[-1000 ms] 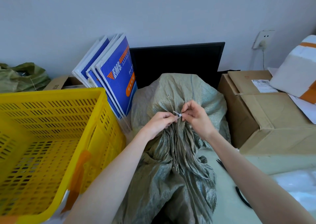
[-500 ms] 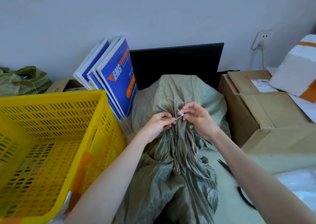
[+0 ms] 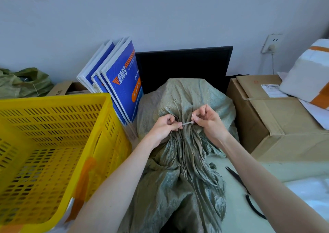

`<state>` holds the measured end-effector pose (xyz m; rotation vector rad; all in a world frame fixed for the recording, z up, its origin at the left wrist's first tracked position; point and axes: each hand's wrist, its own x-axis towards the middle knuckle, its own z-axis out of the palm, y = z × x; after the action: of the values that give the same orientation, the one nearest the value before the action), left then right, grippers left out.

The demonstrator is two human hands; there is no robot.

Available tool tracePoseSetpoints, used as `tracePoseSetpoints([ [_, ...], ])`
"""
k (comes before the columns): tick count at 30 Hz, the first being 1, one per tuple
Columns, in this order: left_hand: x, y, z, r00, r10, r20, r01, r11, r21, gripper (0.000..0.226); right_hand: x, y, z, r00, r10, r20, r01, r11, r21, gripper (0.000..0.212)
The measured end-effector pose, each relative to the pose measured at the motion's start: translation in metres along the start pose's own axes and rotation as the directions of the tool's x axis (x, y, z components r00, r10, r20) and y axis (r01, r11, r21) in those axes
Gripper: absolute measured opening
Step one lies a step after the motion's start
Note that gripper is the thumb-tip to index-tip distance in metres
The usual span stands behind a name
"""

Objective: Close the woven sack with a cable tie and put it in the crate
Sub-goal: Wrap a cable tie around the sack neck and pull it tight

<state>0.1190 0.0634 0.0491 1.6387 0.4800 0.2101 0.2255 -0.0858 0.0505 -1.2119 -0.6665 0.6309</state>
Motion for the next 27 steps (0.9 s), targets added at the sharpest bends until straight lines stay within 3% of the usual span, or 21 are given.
tracePoseSetpoints([
  [5, 0.001, 0.0, 0.003, 0.997, 0.045, -0.069, -0.038, 0.995, 0.093, 0.037, -0.003, 0.0, -0.005, 0.998, -0.012, -0.065, 0.018, 0.994, 0.105, 0.039],
  [14, 0.004, -0.006, 0.008, 0.985, 0.116, -0.129, -0.082, 0.966, 0.244, 0.041, -0.009, -0.006, -0.021, 0.996, -0.004, -0.087, 0.015, 0.991, 0.134, 0.04],
  [27, 0.002, -0.019, 0.002, 0.984, 0.144, -0.107, -0.094, 0.92, 0.379, 0.046, -0.018, -0.016, -0.045, 0.984, -0.015, -0.178, 0.008, 0.999, -0.038, 0.042],
])
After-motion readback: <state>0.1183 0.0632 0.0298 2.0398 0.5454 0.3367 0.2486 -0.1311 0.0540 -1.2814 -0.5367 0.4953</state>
